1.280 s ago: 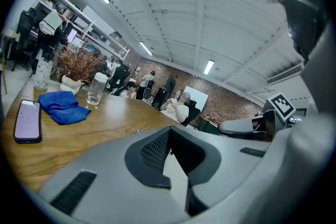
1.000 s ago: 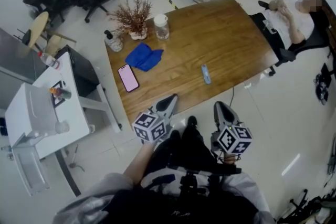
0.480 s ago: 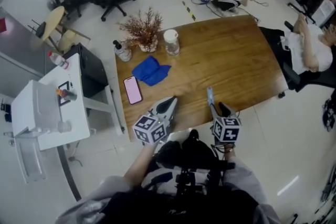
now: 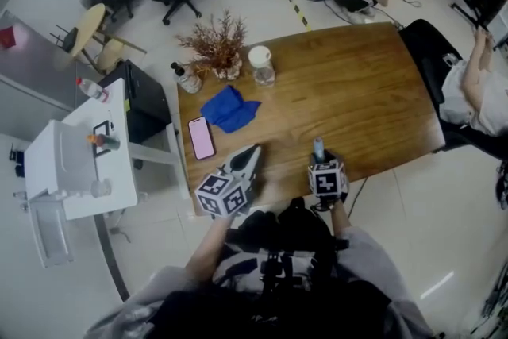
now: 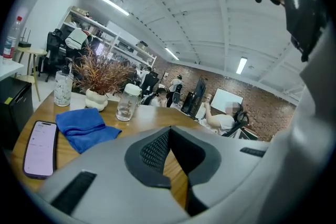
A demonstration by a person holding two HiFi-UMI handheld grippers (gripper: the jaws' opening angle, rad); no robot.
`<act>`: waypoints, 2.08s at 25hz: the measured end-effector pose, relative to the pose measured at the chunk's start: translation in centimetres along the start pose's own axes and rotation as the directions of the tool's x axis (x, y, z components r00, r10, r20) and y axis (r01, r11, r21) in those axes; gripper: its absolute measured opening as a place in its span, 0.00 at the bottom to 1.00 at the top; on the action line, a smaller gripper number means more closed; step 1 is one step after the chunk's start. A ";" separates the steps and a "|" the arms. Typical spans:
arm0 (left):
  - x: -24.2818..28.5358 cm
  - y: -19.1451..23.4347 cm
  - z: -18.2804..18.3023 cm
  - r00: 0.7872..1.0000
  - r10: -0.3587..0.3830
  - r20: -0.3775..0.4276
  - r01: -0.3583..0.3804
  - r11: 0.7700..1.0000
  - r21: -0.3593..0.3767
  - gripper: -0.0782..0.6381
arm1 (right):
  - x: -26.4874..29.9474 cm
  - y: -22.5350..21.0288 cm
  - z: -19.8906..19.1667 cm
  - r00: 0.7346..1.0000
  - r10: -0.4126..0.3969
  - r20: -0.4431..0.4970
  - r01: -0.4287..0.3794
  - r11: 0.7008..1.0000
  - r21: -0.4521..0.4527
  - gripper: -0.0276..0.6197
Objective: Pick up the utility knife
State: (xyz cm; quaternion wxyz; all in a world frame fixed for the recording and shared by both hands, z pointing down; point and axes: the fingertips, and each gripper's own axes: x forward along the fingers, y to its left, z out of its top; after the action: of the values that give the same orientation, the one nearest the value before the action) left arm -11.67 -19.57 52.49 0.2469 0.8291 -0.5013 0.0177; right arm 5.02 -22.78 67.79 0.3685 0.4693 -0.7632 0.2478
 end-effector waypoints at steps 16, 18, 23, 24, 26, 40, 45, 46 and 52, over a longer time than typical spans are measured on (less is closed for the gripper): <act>0.9 -1.0 -0.7 0.999 -0.039 -0.020 0.039 0.999 -0.015 0.12 | -3.1 -0.9 2.6 0.978 0.078 0.195 -0.123 0.965 0.230 0.29; 0.9 -1.4 -0.9 0.997 -0.073 -0.023 0.072 0.997 -0.018 0.12 | -4.8 -0.9 4.0 0.963 0.089 0.254 -0.153 0.958 0.243 0.29; 1.3 -2.8 -0.9 0.988 -0.152 -0.017 0.152 0.988 -0.019 0.12 | -9.7 -0.6 7.0 0.920 0.100 0.379 -0.200 0.951 0.234 0.29; 1.4 -3.1 -0.9 0.986 -0.164 -0.018 0.163 0.986 -0.015 0.12 | -10.5 -0.3 7.4 0.911 0.107 0.399 -0.214 0.949 0.232 0.29; 1.6 -3.6 -0.7 0.982 -0.188 -0.012 0.188 0.982 -0.012 0.12 | -12.1 0.2 7.9 0.895 0.117 0.430 -0.235 0.944 0.232 0.29; 3.5 -8.7 -1.0 0.929 -0.367 -0.052 0.369 0.929 0.031 0.12 | -15.7 0.5 6.8 0.885 0.082 0.458 -0.213 0.947 0.242 0.29; 3.7 -9.2 -1.9 0.924 -0.367 -0.113 0.376 0.923 0.077 0.12 | -15.9 0.5 6.4 0.888 0.076 0.455 -0.208 0.946 0.248 0.29; 3.7 -9.3 -1.8 0.925 -0.366 -0.107 0.375 0.924 0.081 0.12 | -15.9 0.4 6.4 0.888 0.075 0.454 -0.206 0.947 0.248 0.29; 4.7 -8.3 -1.1 0.947 -0.315 -0.059 0.319 0.945 0.068 0.12 | -15.6 0.1 6.2 0.895 0.067 0.441 -0.194 0.949 0.247 0.29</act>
State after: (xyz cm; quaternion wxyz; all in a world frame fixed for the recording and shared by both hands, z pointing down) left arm -2.07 -19.85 51.51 0.2265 0.9070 -0.3545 0.0166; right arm 7.41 -18.91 51.68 0.1032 0.5074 -0.8116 0.2705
